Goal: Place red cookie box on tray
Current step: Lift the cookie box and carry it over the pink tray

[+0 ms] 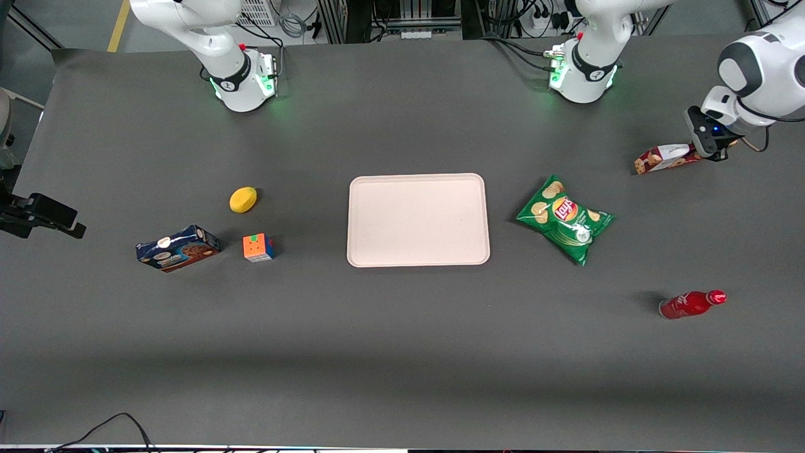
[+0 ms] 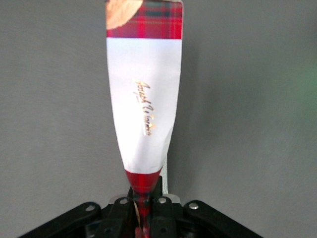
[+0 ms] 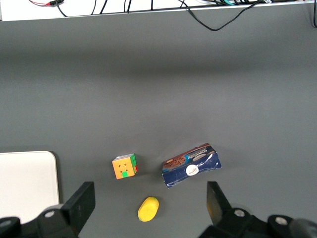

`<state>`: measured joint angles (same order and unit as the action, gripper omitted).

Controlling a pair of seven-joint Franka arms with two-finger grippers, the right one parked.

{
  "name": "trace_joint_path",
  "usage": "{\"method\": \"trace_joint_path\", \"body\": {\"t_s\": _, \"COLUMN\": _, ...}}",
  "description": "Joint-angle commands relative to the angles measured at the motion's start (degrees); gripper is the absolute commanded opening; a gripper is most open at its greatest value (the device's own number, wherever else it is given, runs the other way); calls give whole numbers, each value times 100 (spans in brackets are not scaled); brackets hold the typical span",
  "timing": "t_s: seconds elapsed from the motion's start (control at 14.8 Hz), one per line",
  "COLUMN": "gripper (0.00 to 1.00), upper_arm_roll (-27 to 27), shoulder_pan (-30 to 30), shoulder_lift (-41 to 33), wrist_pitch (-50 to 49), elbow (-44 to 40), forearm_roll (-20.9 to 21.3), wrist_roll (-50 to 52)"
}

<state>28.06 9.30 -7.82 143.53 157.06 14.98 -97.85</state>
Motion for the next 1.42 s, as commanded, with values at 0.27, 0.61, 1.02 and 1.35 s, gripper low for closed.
{"method": "trace_joint_path", "body": {"t_s": 0.27, "gripper": 0, "upper_arm_roll": -1143, "shoulder_pan": -964, "shoulder_lift": -343, "wrist_pitch": -2546, "elbow": -1948, "forearm_roll": -1224, "wrist_roll": 3135}}
{"method": "trace_joint_path", "body": {"t_s": 0.61, "gripper": 0, "upper_arm_roll": -2460, "shoulder_pan": -1254, "shoulder_lift": -325, "wrist_pitch": -3165, "elbow": -2557, "forearm_roll": -1989, "wrist_roll": 6447}}
{"method": "trace_joint_path", "body": {"t_s": 1.02, "gripper": 0, "upper_arm_roll": -4491, "shoulder_pan": -1562, "shoulder_lift": 306, "wrist_pitch": -2445, "elbow": -3092, "forearm_roll": -2235, "wrist_roll": 10659}}
{"method": "trace_joint_path", "body": {"t_s": 1.35, "gripper": 0, "upper_arm_roll": -5319, "shoulder_pan": -1860, "shoulder_lift": 1281, "wrist_pitch": -979, "elbow": -3111, "forearm_roll": -2359, "wrist_roll": 12701}}
